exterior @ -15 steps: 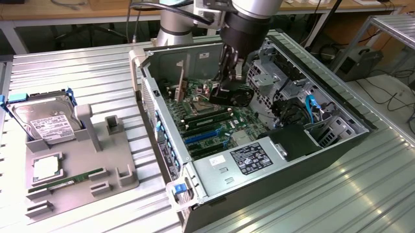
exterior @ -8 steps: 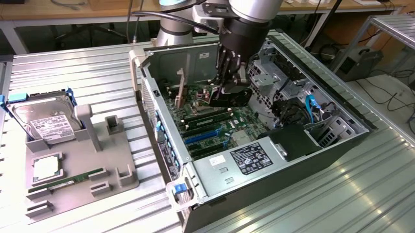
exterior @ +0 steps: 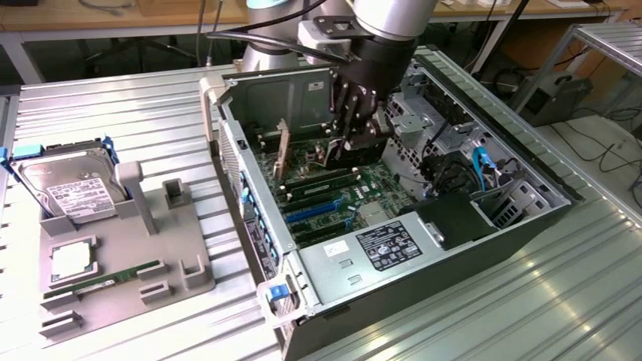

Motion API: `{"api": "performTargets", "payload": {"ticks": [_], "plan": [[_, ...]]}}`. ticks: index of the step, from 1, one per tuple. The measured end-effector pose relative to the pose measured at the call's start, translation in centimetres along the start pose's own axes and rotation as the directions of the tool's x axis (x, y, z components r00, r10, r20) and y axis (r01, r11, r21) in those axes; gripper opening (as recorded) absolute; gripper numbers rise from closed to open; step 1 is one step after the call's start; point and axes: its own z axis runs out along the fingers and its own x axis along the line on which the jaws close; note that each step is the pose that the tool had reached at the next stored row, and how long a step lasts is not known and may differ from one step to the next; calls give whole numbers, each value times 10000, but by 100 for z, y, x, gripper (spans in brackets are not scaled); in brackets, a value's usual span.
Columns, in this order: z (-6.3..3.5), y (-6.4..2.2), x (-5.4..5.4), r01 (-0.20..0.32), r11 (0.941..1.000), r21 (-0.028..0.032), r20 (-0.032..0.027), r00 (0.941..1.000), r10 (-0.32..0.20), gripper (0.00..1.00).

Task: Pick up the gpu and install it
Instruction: 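Insert the gpu into the slot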

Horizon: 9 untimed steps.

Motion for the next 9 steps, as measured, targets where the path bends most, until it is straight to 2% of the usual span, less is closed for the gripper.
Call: {"api": "performTargets", "payload": {"ticks": [2,4,9], "plan": [[19,-3,0,335,9994,11,-19,9994,-335,26],[33,-4,2,406,9992,17,-17,9992,-406,26],[88,-10,21,435,9990,25,40,9990,-435,26]]}}
